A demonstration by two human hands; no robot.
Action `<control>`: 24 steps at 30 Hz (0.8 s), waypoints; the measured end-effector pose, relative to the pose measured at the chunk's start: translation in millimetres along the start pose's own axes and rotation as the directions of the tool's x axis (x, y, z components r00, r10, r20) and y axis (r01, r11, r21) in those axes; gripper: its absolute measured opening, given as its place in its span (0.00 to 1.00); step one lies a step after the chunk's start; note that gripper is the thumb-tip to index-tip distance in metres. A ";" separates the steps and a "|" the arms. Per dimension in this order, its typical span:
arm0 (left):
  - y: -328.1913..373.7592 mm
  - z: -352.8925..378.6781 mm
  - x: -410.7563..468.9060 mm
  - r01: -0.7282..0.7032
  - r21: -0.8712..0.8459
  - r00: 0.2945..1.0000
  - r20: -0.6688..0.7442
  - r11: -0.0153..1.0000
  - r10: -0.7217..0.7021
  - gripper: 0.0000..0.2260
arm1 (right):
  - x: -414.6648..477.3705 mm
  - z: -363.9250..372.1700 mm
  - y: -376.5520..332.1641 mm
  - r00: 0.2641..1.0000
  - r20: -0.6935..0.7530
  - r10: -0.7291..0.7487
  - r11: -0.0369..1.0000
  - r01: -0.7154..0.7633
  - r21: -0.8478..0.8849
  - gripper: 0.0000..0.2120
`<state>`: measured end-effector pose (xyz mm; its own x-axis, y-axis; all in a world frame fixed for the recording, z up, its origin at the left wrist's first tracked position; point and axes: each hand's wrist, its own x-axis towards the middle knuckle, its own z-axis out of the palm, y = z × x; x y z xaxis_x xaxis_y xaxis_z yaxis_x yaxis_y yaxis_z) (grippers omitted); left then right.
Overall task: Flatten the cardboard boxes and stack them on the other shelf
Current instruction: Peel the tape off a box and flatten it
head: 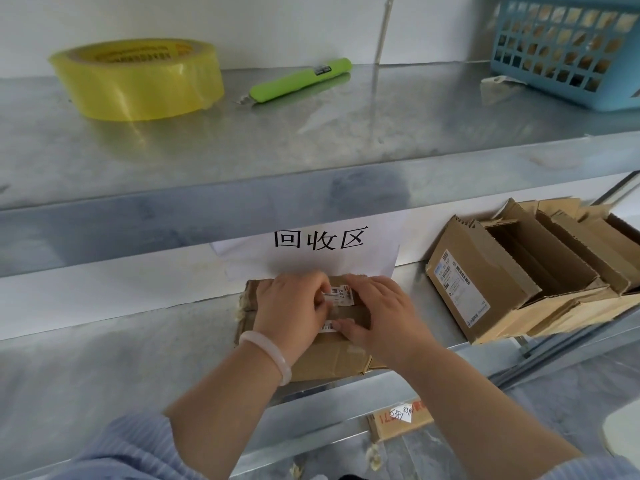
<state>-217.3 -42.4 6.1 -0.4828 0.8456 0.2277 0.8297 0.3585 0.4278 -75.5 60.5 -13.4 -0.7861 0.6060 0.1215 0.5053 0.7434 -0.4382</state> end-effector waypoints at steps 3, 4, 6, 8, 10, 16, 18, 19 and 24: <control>1.3 -5.2 0.5 -0.088 0.092 0.994 0.078 0.992 0.081 0.05 | 3.2 -1.4 4.5 0.996 0.043 -0.078 0.990 0.083 -0.114 0.35; 0.8 -5.5 -0.1 -0.105 0.094 0.990 0.109 0.990 0.094 0.07 | 4.0 -2.0 5.9 0.994 0.049 -0.096 0.986 0.102 -0.131 0.37; 2.5 -7.6 -2.9 -0.061 0.017 0.989 0.138 0.998 0.058 0.08 | 5.3 -3.5 7.5 0.990 0.063 -0.123 0.979 0.131 -0.154 0.39; 5.1 -8.3 -5.3 0.064 -0.087 0.990 0.130 0.994 -0.052 0.06 | 6.5 -5.4 8.0 0.987 0.078 -0.141 0.972 0.153 -0.178 0.41; 8.9 -6.6 -6.8 0.149 -0.110 0.983 0.126 0.983 -0.135 0.04 | 6.8 -7.3 6.4 0.985 0.081 -0.155 0.969 0.167 -0.183 0.41; 21.5 -10.4 -3.9 0.321 -0.083 0.930 0.219 0.943 -0.297 0.12 | 5.5 -10.8 6.0 0.973 0.116 -0.200 0.963 0.217 -0.162 0.37; 22.6 -10.6 -5.4 0.368 -0.066 0.915 0.204 0.928 -0.348 0.06 | 5.8 -8.7 7.3 0.968 0.140 -0.206 0.959 0.229 -0.170 0.37; 23.5 -9.8 -6.3 0.385 -0.063 0.911 0.186 0.921 -0.368 0.04 | 6.1 -7.9 8.0 0.968 0.145 -0.205 0.959 0.229 -0.169 0.37; 35.5 -5.9 -4.2 0.405 0.127 0.889 0.179 0.906 -0.422 0.06 | 6.9 -4.6 9.8 0.971 0.127 -0.201 0.964 0.219 -0.153 0.40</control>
<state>-187.5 -35.6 25.5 -0.7291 0.6709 -0.1352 0.5917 0.7172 0.3682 -74.3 73.2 -12.8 -0.9103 0.4034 0.0935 0.3689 0.8926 -0.2592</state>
